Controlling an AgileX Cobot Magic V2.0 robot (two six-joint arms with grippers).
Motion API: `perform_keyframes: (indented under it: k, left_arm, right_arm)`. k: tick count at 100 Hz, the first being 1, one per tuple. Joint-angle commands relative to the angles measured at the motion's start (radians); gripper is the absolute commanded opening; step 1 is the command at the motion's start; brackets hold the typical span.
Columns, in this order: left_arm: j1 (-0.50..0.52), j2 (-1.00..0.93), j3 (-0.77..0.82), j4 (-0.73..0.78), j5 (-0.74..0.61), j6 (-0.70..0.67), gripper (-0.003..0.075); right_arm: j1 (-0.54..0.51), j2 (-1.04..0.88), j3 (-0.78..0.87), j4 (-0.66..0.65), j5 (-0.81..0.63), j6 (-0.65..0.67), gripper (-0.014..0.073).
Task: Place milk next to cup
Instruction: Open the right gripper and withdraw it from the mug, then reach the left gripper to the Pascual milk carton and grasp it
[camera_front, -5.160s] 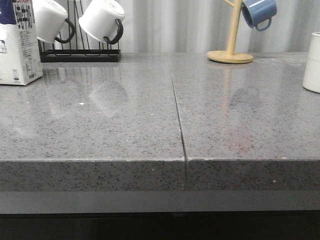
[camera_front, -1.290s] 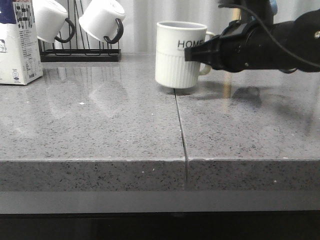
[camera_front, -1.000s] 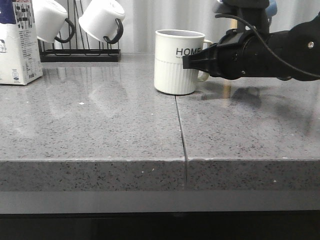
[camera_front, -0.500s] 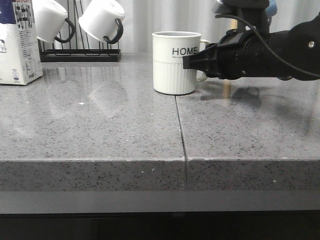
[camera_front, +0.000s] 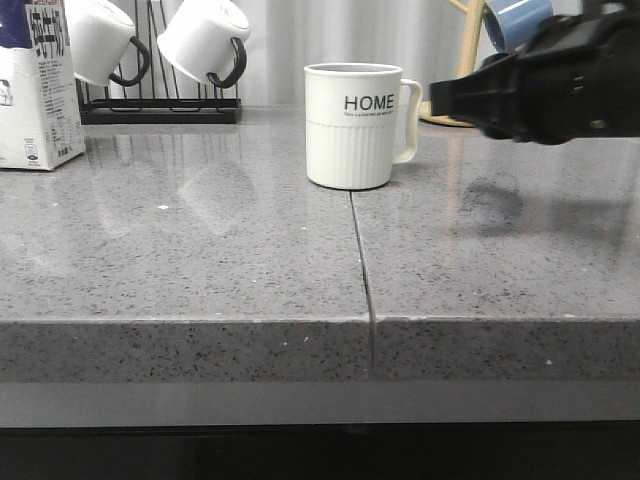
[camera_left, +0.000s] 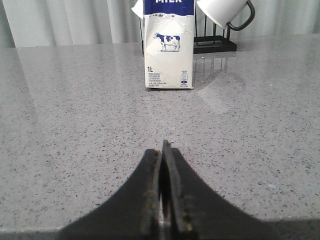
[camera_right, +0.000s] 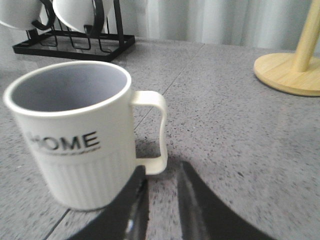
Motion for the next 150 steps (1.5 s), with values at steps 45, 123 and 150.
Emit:
perform_keyframes:
  k: [45,123,150]
  left_arm:
    - [0.003,-0.03,0.046,-0.008,-0.075,0.001,-0.002]
    - [0.003,-0.03,0.046,-0.008,-0.147,0.001,-0.002]
    - [0.003,-0.024,-0.028,-0.008,-0.199,0.001,-0.0021]
  right_arm:
    - [-0.001,-0.611,0.302,-0.005,0.137,0.0,-0.0006]
    - [-0.001,-1.225,0.317,-0.005,0.751,0.0,-0.0037]
    - [-0.001,-1.225,0.317,-0.005,0.765,0.0,-0.0067]
